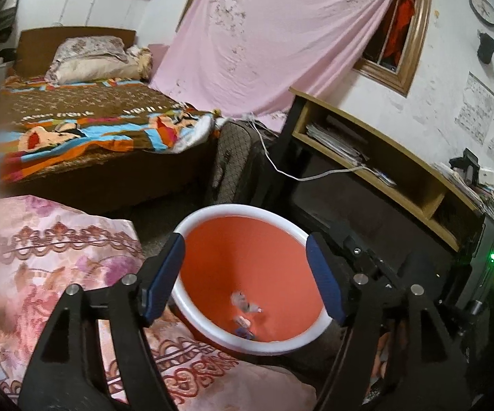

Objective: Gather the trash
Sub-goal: 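Move both tools back over the trash on the bedspread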

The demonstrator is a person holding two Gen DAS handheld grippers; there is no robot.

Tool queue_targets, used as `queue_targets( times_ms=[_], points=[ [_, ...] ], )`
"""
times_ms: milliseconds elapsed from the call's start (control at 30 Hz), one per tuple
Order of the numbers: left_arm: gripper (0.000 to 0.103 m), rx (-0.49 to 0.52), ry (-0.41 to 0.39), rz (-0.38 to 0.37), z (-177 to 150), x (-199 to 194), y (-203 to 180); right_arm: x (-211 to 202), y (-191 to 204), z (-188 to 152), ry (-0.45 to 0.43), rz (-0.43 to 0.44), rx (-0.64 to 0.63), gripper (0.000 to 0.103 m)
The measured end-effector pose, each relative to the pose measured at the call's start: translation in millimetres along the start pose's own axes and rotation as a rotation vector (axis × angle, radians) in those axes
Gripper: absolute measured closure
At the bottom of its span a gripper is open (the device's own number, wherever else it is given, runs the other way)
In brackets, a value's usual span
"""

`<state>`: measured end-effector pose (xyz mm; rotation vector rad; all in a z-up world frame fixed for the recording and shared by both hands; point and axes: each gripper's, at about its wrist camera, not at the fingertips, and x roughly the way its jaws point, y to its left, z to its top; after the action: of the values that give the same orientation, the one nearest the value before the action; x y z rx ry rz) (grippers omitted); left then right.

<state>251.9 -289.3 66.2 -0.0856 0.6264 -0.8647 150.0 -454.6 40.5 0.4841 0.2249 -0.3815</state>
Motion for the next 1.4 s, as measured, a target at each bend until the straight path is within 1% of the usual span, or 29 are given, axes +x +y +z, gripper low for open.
queue_targets(
  times_ms=[167, 267, 500, 667, 700, 733, 800, 867, 967, 1033, 1167, 1400],
  points=[
    [0.038, -0.012, -0.053, 0.054, -1.0, -16.2, 9.4, 0.0, 6.3, -0.3, -0.009, 0.022, -0.018, 0.073],
    [0.035, -0.017, -0.084, 0.089, -2.4, -27.7, 15.9, 0.5, 10.3, -0.4, -0.011, 0.042, -0.027, 0.070],
    [0.033, -0.009, -0.140, 0.166, -5.8, -49.6, 26.2, 4.9, 22.1, -3.1, 0.006, 0.090, -0.050, 0.058],
    [0.021, -0.024, -0.201, 0.239, -12.2, -66.5, 38.1, 4.0, 33.6, -5.0, 0.002, 0.112, -0.080, 0.052],
    [0.020, -0.027, -0.212, 0.251, -13.5, -71.0, 41.8, 2.9, 35.9, -5.1, -0.005, 0.117, -0.084, 0.046],
    [0.016, -0.032, -0.224, 0.265, -15.2, -75.2, 44.3, 1.6, 37.9, -5.4, -0.012, 0.122, -0.087, 0.035],
    [0.013, -0.046, -0.256, 0.303, -17.8, -84.7, 50.2, -3.1, 42.1, -6.1, -0.040, 0.142, -0.090, 0.026],
    [0.012, -0.059, -0.290, 0.336, -20.4, -94.6, 55.8, -7.0, 47.5, -6.6, -0.059, 0.158, -0.101, 0.024],
    [0.012, -0.071, -0.335, 0.419, -25.9, -111.6, 65.7, -13.5, 59.0, -8.8, -0.093, 0.187, -0.134, 0.015],
    [0.011, -0.079, -0.364, 0.477, -28.5, -121.3, 71.3, -16.6, 66.7, -10.3, -0.114, 0.201, -0.151, 0.000],
    [0.011, -0.079, -0.405, 0.569, -35.2, -140.3, 81.7, -24.0, 84.2, -15.0, -0.145, 0.251, -0.168, 0.000],
    [0.011, -0.070, -0.459, 0.650, -51.1, -172.6, 93.1, -41.9, 117.9, -32.3, -0.194, 0.344, -0.212, 0.000]
  ],
)
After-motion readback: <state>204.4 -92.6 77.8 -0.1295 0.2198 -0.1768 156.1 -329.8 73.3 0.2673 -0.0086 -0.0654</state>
